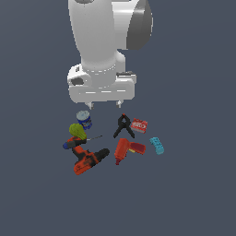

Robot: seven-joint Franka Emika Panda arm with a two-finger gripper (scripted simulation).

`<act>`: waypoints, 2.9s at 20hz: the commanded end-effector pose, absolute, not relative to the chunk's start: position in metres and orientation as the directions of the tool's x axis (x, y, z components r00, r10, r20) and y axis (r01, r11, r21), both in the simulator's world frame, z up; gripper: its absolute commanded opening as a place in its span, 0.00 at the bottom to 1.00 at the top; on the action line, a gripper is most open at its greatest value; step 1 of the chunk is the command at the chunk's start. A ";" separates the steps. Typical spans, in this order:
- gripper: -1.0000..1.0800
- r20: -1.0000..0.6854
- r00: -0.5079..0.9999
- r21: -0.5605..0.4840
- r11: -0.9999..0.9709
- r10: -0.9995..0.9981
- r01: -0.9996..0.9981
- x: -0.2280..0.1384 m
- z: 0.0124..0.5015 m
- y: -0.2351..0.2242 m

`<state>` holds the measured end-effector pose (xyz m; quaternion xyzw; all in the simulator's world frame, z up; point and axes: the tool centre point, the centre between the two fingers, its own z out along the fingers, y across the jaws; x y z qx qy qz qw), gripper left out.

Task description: Pick up a designated object from a clutter of objects.

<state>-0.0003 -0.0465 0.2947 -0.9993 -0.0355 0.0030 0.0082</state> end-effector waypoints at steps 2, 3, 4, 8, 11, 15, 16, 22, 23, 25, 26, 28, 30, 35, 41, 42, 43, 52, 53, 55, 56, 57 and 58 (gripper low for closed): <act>0.96 -0.004 0.994 -0.018 -0.994 0.112 0.112 0.002 0.281 -0.061; 0.96 -0.003 0.992 -0.019 -0.992 0.126 0.126 0.002 0.277 -0.066; 0.96 -0.002 0.990 -0.019 -0.990 0.141 0.141 0.003 0.272 -0.071; 0.96 0.001 0.980 -0.019 -0.980 0.200 0.200 0.004 0.253 -0.092; 0.96 0.002 0.970 -0.018 -0.970 0.244 0.244 0.004 0.238 -0.108; 0.96 0.004 0.953 -0.016 -0.953 0.302 0.302 0.002 0.219 -0.129; 0.96 0.005 0.949 -0.015 -0.949 0.316 0.316 0.001 0.214 -0.135; 0.96 0.005 0.918 -0.009 -0.918 0.397 0.397 -0.005 0.186 -0.166; 0.96 0.004 0.913 -0.008 -0.913 0.409 0.409 -0.006 0.182 -0.171; 0.96 0.004 0.903 -0.007 -0.903 0.430 0.430 -0.009 0.174 -0.179; 0.96 0.003 0.898 -0.006 -0.898 0.439 0.439 -0.010 0.171 -0.183; 0.96 0.003 0.890 -0.004 -0.890 0.456 0.456 -0.012 0.165 -0.189; 0.96 0.002 0.883 -0.003 -0.883 0.469 0.469 -0.014 0.160 -0.195; 0.96 0.000 0.871 -0.001 -0.871 0.491 0.491 -0.017 0.152 -0.203; 0.96 0.000 0.870 -0.001 -0.870 0.494 0.494 -0.018 0.151 -0.205; 0.96 0.000 0.870 -0.001 -0.870 0.494 0.494 -0.018 0.150 -0.205; 0.96 0.000 0.870 -0.001 -0.870 0.494 0.494 -0.018 0.148 -0.205; 0.96 0.000 0.869 0.000 -0.869 0.496 0.496 -0.019 0.111 -0.205; 0.96 0.000 0.869 0.000 -0.869 0.496 0.496 -0.019 0.108 -0.205; 0.96 0.000 0.868 0.000 -0.868 0.496 0.496 -0.019 0.103 -0.205; 0.96 0.000 0.868 0.000 -0.868 0.496 0.496 -0.019 0.102 -0.206; 0.96 0.000 0.868 0.000 -0.868 0.496 0.496 -0.018 0.101 -0.206; 0.96 0.000 0.868 0.000 -0.868 0.496 0.496 -0.018 0.100 -0.206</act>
